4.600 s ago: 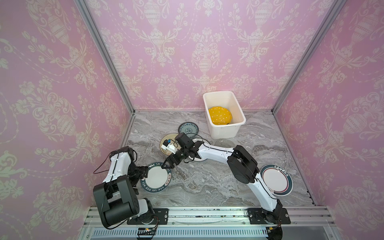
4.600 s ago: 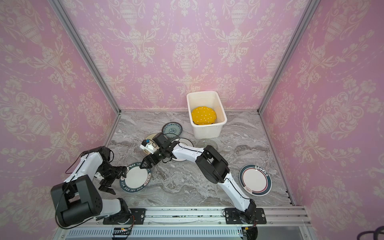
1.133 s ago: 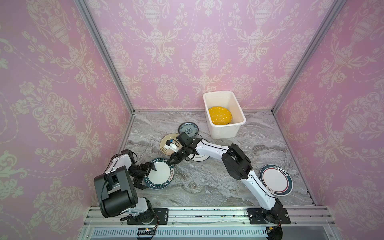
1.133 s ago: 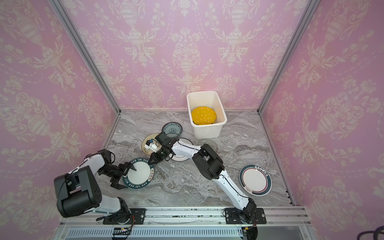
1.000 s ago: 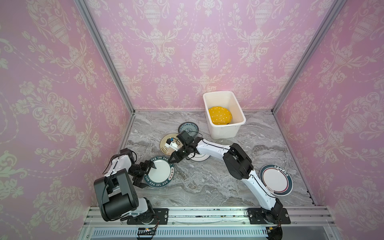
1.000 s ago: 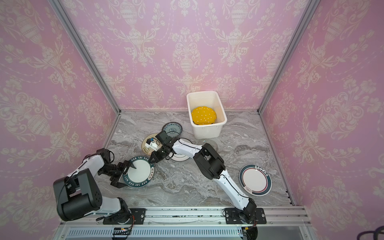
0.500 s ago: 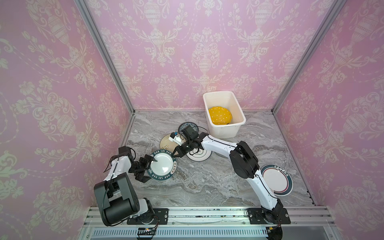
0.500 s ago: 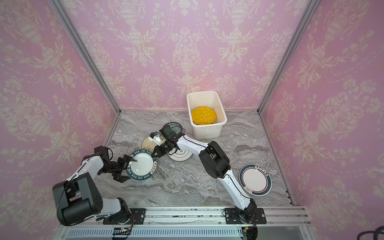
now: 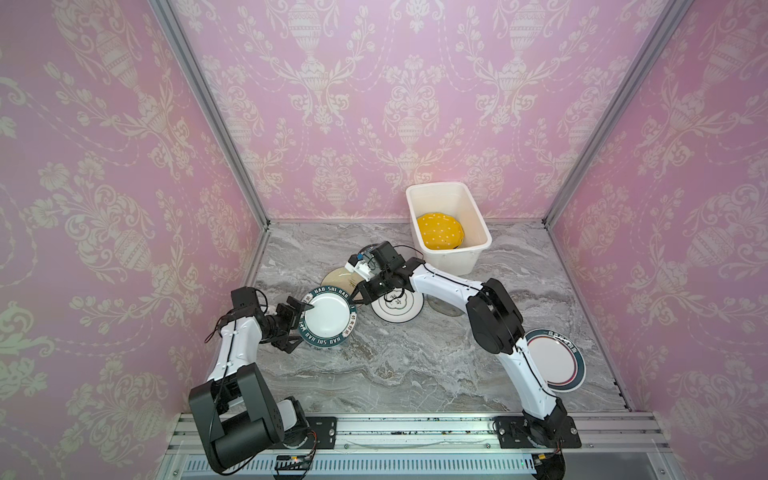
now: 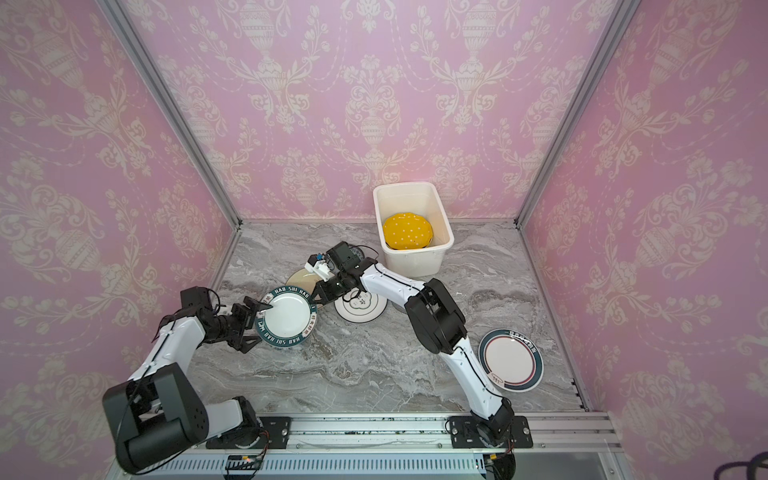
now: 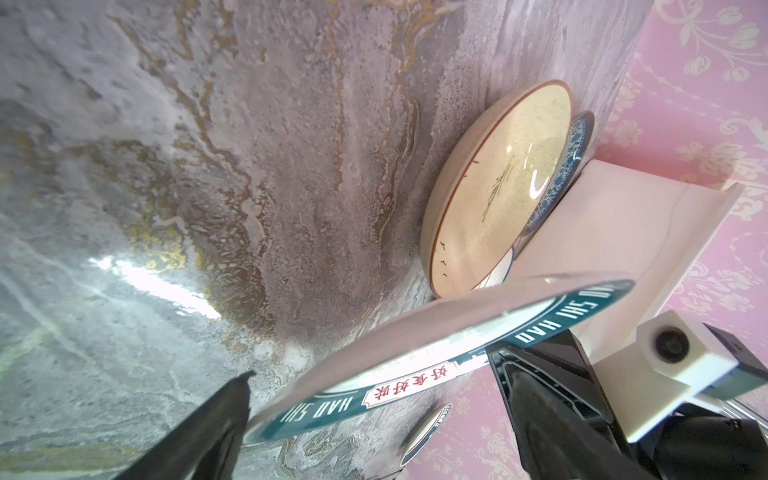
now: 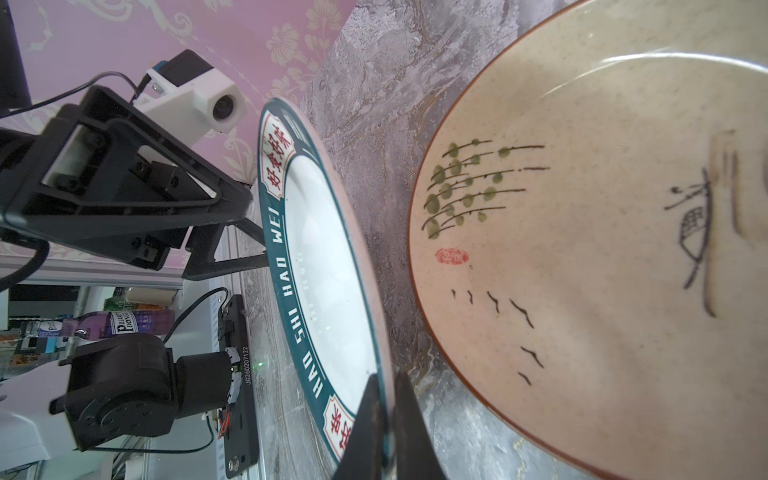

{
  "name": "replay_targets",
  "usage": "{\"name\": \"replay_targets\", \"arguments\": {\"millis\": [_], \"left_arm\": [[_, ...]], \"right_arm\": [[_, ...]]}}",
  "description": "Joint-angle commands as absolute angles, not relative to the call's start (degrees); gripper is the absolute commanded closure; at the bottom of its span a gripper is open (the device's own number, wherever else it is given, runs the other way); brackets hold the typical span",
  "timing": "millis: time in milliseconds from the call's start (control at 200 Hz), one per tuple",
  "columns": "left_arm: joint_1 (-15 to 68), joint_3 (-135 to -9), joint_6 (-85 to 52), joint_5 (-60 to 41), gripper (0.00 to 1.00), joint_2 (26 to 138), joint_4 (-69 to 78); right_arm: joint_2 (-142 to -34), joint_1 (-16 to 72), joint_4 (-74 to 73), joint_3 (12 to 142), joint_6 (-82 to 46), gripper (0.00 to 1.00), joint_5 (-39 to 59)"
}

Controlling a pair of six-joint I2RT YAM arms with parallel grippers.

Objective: Place the plates into the plastic bin on the countertop
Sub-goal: 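Tilt the green-rimmed plate upright with the left gripper while the right gripper releases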

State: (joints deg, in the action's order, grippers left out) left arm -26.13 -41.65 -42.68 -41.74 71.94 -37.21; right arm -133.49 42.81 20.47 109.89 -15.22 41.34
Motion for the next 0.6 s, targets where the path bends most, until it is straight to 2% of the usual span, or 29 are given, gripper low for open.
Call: {"name": "replay_targets", "arguments": {"millis": [0,590], "left_arm": [[-26.0,-42.4,-41.7,-44.5,0.01,70.3,-35.0],[-26.0,-41.1,-42.2,-44.7,0.01,70.5,-32.7]], "right_arm": [[-129.0,42.2,19.6,110.6,-17.7,1.00,44.9],[-128.0,39.8,13.6,107.9,-23.1,1.00,45.0]]}}
